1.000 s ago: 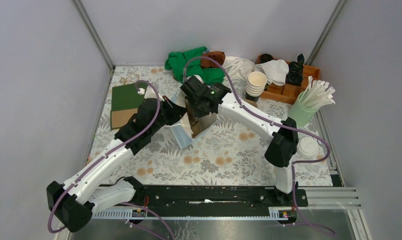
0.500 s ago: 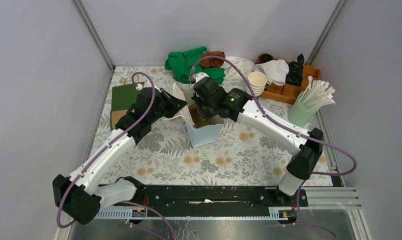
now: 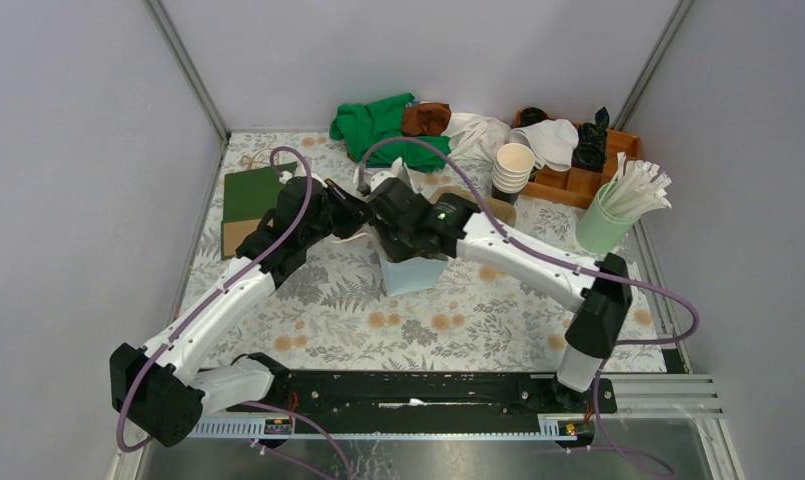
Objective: Pack the takeout coffee
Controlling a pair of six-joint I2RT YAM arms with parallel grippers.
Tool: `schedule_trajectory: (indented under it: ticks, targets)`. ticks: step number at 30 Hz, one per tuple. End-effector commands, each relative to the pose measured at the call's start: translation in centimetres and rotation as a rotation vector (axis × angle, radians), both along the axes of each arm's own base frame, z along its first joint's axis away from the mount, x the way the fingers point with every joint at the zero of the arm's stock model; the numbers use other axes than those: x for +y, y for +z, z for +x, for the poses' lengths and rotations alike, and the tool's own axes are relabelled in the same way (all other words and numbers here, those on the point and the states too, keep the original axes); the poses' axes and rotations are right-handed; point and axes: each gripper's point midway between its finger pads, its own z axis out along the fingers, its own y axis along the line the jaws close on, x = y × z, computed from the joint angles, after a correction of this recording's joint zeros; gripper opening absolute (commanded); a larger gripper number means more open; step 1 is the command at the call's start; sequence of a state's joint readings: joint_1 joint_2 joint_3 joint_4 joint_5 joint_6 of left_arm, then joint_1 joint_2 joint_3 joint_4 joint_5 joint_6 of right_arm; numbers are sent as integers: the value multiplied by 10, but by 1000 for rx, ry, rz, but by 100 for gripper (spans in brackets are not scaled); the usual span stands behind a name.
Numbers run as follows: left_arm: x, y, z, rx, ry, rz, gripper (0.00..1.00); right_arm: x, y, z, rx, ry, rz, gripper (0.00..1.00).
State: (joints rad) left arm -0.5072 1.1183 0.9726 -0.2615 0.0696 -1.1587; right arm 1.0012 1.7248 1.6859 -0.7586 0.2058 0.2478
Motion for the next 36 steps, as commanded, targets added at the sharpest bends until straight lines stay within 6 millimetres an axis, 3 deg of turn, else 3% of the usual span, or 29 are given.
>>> schedule_trajectory:
  ticks: [1, 4, 9, 18, 24, 29, 32, 36]
  targets:
    - [-6, 26, 0, -66, -27, -75, 0, 4, -18, 5, -2, -7, -94, 0]
    - [-6, 17, -4, -37, -35, -65, 0, 4, -27, 7, 10, -28, -115, 0]
    - [0, 11, -9, -12, -42, -29, 0, -12, -48, 12, 62, -84, -164, 0]
    - [19, -12, -27, 83, -51, 68, 0, -25, -57, 14, 53, -84, -145, 0]
    - [23, -12, -33, 54, -108, 160, 0, -37, -67, 10, 39, -70, -169, 0]
    - [14, 6, -24, -24, -171, 202, 0, -33, -60, 13, 27, -73, -154, 0]
    - [3, 40, -9, -134, -216, 223, 0, -23, -45, 20, 2, -62, -119, 0]
    - [-6, 70, -2, -289, -253, 241, 0, -15, -20, 23, -61, -20, -37, 0]
